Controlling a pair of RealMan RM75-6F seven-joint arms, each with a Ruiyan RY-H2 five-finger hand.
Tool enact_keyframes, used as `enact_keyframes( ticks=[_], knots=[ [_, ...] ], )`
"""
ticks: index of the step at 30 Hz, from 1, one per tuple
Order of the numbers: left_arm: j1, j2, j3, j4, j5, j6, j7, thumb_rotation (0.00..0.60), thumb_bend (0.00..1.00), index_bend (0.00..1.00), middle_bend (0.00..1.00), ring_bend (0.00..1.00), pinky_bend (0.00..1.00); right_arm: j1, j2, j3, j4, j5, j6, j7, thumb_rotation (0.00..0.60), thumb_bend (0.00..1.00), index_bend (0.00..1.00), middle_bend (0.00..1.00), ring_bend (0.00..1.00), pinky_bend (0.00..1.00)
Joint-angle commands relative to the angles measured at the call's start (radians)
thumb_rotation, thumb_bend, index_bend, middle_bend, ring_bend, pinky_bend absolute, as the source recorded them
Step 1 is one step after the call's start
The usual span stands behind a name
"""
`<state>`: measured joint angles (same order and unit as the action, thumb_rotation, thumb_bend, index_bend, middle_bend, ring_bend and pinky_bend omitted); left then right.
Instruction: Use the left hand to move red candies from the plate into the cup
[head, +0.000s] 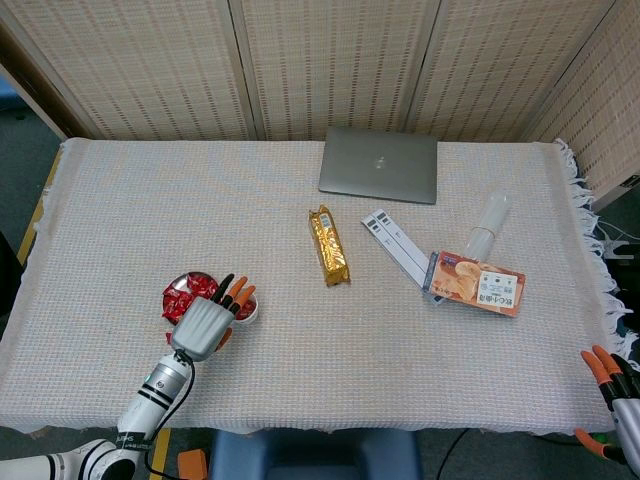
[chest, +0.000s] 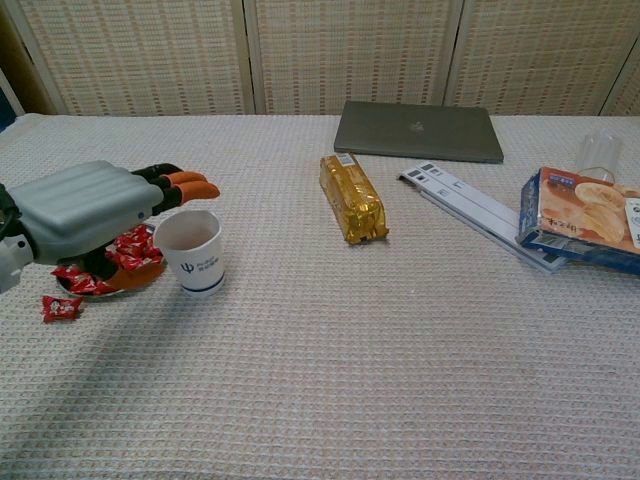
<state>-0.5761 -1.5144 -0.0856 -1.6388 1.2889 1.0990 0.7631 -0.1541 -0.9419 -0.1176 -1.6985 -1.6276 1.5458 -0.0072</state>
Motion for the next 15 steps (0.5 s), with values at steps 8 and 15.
enact_keyframes(
  ticks=[8, 15],
  knots=[
    [-0.037, -0.051, -0.011, 0.067, -0.023, -0.012, -0.008, 0.6, 0.37, 0.06, 0.07, 0.17, 0.99, 0.003, 0.001, 0.002, -0.001, 0.009, -0.007, 0.003, 0.6, 0.04, 0.0, 0.0, 0.0, 0.15],
    [-0.041, -0.086, -0.004, 0.139, 0.021, 0.011, -0.061, 0.6, 0.42, 0.24, 0.3, 0.37, 0.99, 0.004, 0.001, 0.004, -0.003, 0.014, -0.009, 0.001, 0.6, 0.04, 0.0, 0.0, 0.0, 0.16]
  ],
)
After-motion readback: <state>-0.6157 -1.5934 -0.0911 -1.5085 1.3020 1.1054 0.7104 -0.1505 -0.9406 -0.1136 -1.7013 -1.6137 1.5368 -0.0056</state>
